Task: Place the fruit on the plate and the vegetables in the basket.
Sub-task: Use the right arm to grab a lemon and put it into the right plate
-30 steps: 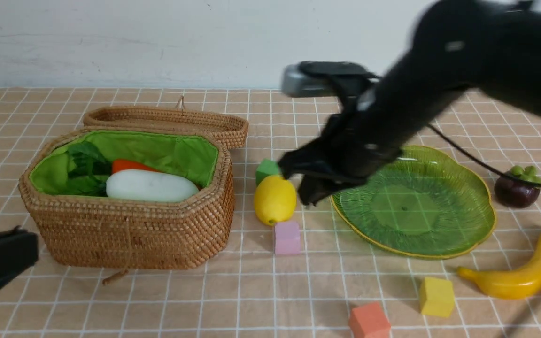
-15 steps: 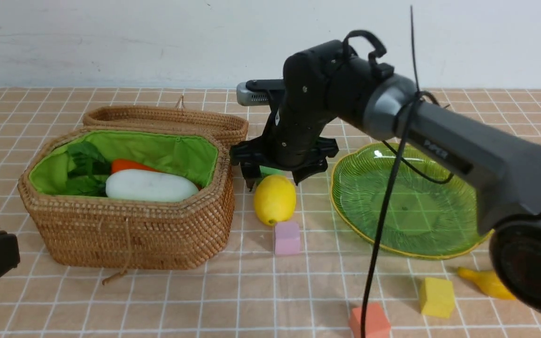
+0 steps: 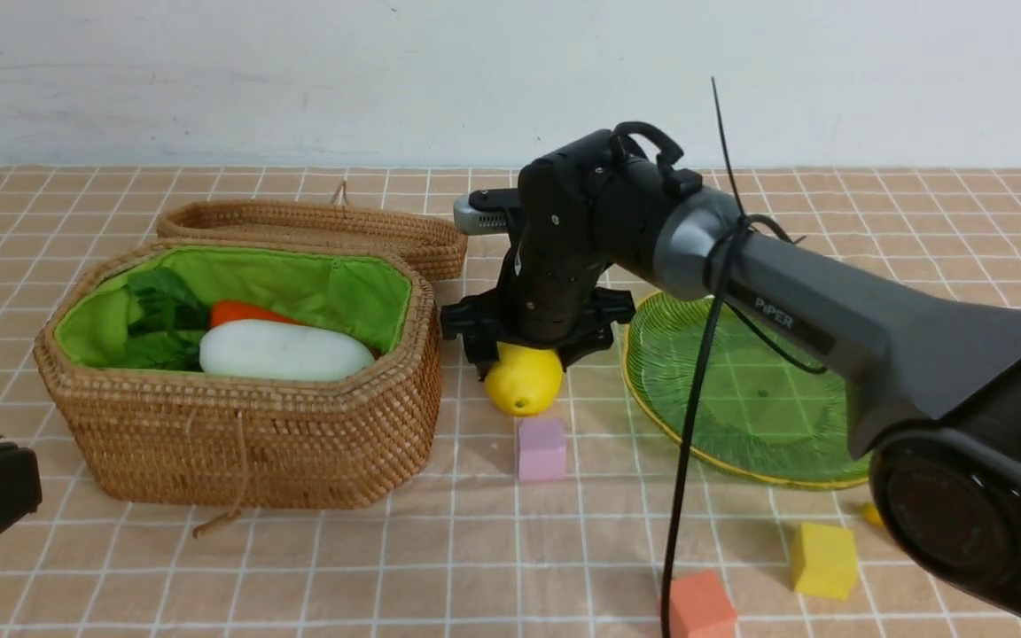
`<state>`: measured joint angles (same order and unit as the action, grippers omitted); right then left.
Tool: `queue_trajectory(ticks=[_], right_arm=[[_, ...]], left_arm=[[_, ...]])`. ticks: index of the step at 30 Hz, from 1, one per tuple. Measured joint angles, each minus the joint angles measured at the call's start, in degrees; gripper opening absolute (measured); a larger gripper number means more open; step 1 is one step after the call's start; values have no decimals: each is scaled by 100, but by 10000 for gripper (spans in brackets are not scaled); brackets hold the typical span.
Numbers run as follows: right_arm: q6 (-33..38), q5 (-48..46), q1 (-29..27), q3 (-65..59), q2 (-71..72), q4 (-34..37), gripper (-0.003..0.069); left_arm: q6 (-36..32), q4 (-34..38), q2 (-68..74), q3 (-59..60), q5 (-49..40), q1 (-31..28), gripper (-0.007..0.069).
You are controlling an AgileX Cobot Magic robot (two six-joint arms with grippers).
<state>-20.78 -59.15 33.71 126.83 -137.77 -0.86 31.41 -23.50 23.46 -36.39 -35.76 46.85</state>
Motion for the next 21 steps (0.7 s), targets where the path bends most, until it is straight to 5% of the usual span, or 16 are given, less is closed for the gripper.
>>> queue_trajectory(ticks=[8,12,21], right_arm=[[206,-958,0,-64,1022,-184,610],[221,-1118,-138,-211,1685,-813,610],[78,-613,-1585,-2208,1787,-358,610]], left_arm=[[0,0,0,0,54,0,-9],[-32,0,0,0,106,0,-6],[-126,52,0,0,91,0,3]])
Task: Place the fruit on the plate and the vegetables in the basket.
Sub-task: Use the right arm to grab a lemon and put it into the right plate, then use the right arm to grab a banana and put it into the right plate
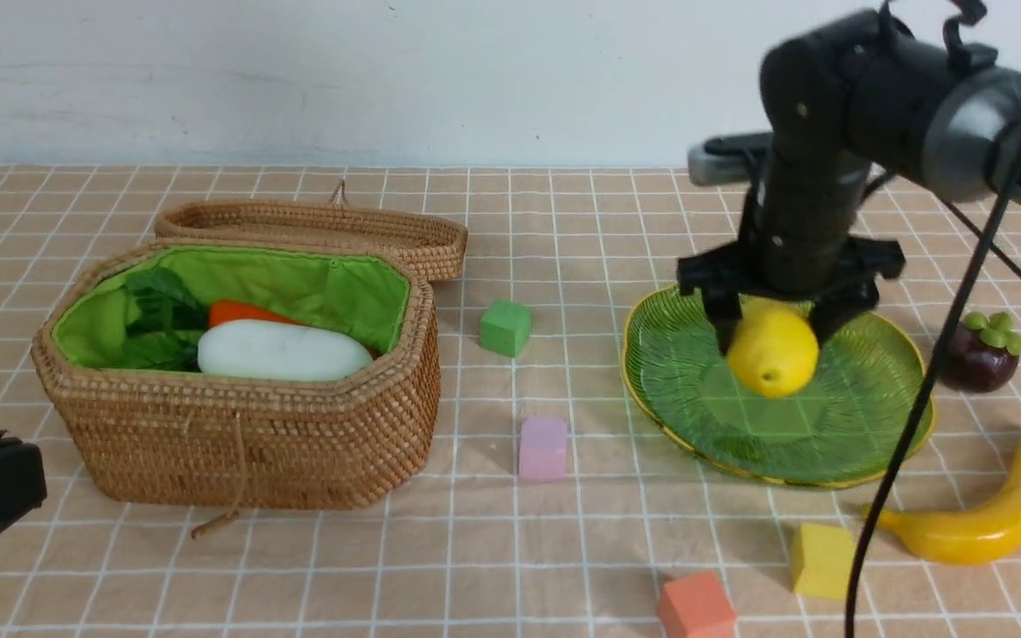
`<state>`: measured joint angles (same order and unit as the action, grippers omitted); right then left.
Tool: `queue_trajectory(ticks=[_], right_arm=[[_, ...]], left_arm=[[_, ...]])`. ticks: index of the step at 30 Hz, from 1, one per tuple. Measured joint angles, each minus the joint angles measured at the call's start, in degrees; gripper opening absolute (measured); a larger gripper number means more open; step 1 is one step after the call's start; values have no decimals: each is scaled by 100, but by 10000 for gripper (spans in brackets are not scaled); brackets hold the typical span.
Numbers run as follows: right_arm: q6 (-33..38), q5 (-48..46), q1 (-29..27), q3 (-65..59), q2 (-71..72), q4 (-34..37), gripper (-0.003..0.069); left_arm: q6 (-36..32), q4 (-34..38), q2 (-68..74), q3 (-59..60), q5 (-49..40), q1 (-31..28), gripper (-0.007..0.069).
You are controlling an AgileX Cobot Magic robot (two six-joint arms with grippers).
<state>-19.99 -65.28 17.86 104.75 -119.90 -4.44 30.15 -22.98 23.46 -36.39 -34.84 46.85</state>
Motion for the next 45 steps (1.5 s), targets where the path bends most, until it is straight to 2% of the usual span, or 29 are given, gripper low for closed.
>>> queue_trajectory(ticks=[3,8,12,16,18,19,23,25,30,33,35,37,40,45], right_arm=[[-12,426,-303,-242,-1,476,610],[-7,694,-532,-287,-1,719,608],[173,342,-608,-288,97,691,670],[419,-152,-608,-299,352,412,673],[518,-407,-608,-305,562,192,631],[581,-468,-608,-305,686,83,584],[748,-484,-650,-325,946,-17,484],[801,-470,-840,-573,1212,-24,433],[544,-384,-1555,-1686,1789,-13,384],[86,290,-2318,-3076,2202,331,372],[11,637,-2475,-3451,2237,518,372],[-74,1557,-2730,-4098,2218,942,385],[-86,2415,-2779,-4449,2126,1196,416],[-86,3149,-2779,-4530,1778,1276,445]], left_arm=[[-2,8,0,0,-45,0,7],[-2,14,0,0,-62,0,14],[-2,14,0,0,-70,0,21],[-2,19,0,0,-65,0,25],[-2,19,0,0,-38,0,27],[-2,19,0,0,8,0,29],[-7,25,0,0,108,0,34],[-7,25,0,0,173,0,34],[-7,12,0,0,187,0,38],[-7,0,0,0,187,0,39],[-7,0,0,0,189,0,39],[-7,-7,0,0,189,0,43],[-7,-7,0,0,189,0,45],[-7,-12,0,0,231,0,52]])
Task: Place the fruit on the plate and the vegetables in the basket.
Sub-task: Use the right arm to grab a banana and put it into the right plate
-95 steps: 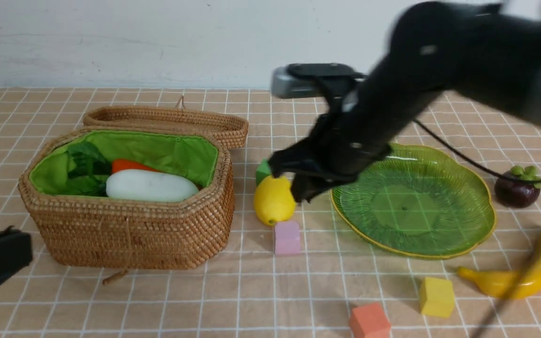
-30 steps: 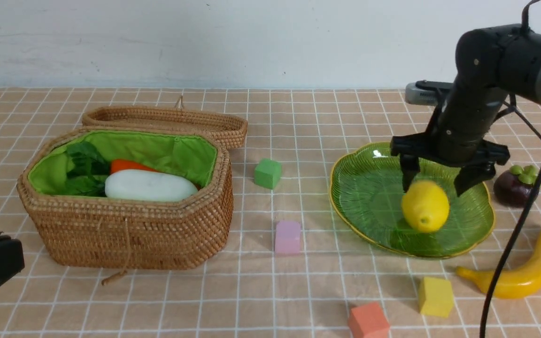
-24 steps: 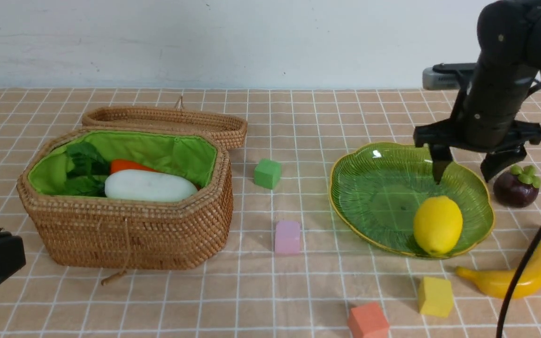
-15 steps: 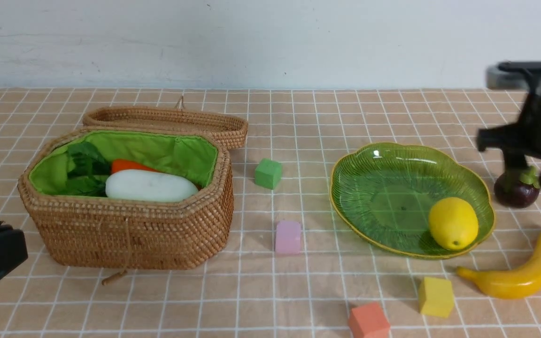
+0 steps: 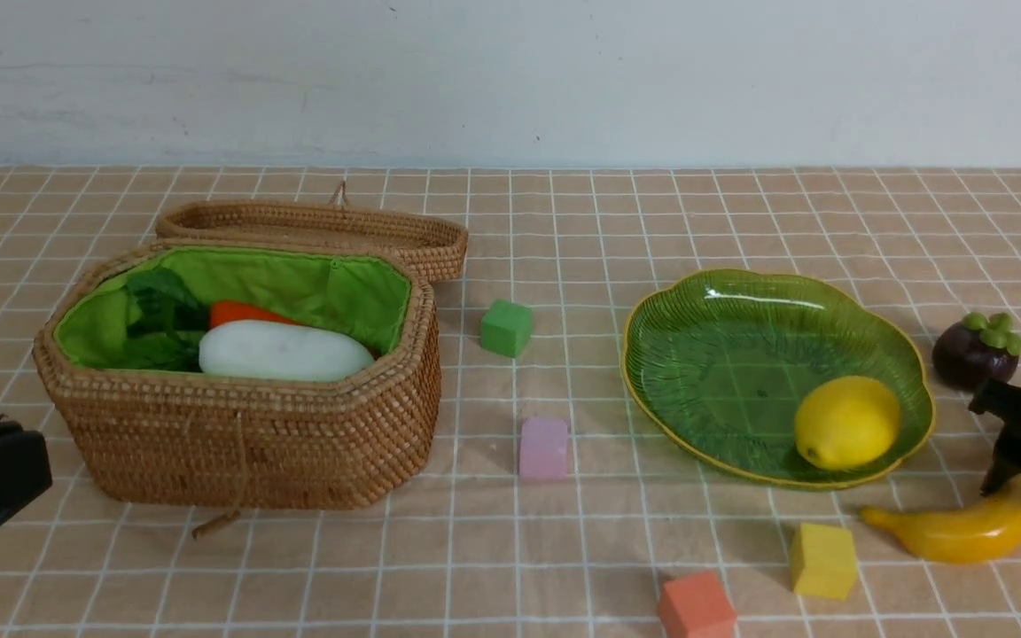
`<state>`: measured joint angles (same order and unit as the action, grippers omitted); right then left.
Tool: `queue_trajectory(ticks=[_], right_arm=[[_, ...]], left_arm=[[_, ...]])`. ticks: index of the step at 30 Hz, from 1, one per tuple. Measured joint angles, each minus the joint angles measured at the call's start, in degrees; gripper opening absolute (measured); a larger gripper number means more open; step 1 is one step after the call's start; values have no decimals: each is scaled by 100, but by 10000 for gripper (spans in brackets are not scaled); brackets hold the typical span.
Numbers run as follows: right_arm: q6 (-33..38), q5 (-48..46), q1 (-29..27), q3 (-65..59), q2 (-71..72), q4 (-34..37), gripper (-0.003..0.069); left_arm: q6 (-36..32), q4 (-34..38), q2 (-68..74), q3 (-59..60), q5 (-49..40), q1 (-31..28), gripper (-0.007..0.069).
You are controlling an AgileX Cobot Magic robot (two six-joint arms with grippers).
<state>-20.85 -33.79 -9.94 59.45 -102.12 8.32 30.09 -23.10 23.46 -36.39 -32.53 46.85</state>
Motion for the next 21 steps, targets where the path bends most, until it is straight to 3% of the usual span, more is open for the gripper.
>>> queue_trajectory(ticks=[2,6,13,17,21], right_arm=[[0,72,0,0,-81,0,437],[247,37,0,-1,-140,-14,323],[691,-856,30,326,497,205,325],[1190,-1038,471,920,777,848,325],[1750,-298,1285,1594,324,1546,325]], left_arm=[[0,0,0,0,11,0,54],[0,0,0,0,32,0,58],[0,0,0,0,44,0,62],[0,0,0,0,44,0,69],[0,0,0,0,5,0,71]])
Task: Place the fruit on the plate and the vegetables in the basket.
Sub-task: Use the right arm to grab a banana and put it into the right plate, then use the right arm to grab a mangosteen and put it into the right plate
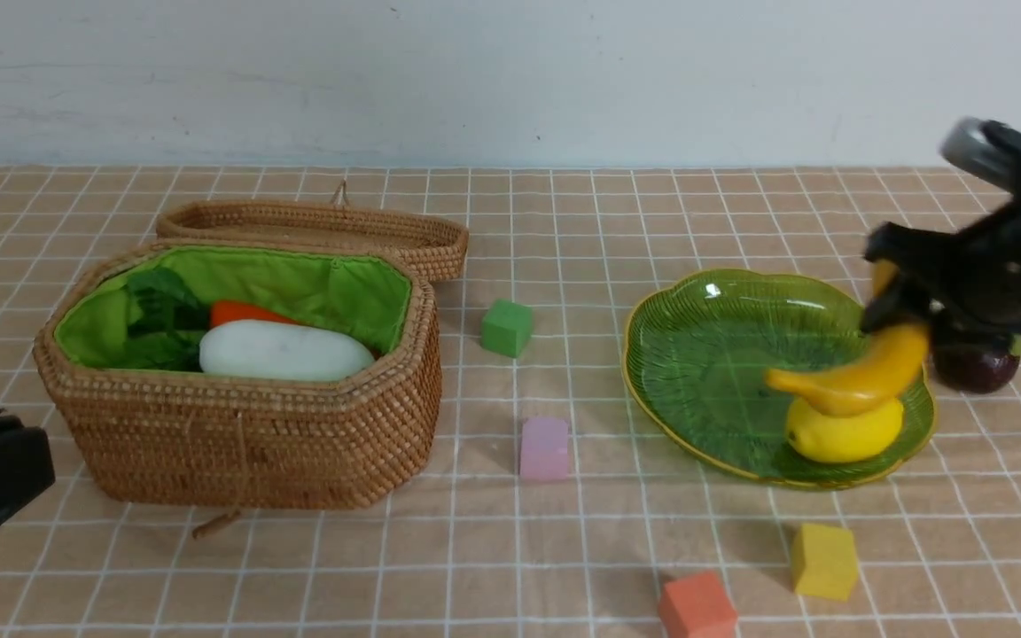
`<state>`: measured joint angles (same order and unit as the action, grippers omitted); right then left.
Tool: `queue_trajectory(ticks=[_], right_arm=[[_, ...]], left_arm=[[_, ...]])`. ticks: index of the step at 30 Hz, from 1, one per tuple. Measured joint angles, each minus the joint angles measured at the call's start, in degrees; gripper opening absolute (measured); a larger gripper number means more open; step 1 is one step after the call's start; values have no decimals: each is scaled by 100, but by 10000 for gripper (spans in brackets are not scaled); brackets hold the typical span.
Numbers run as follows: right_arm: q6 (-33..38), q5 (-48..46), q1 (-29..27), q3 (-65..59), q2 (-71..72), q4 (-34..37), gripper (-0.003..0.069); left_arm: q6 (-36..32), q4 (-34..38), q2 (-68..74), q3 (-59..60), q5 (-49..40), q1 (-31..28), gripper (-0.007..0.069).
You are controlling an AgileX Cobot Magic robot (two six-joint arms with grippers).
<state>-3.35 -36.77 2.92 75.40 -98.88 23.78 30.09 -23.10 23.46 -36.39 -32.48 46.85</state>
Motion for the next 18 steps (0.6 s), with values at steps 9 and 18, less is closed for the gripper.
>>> queue_trajectory(ticks=[9,18], right_arm=[[296,579,540,1157,-1510,35,568],[129,-608,-168,1618,-1238,-657,614]], left_arm=[[0,0,0,0,-66,0,72],[0,0,0,0,-67,0,79]])
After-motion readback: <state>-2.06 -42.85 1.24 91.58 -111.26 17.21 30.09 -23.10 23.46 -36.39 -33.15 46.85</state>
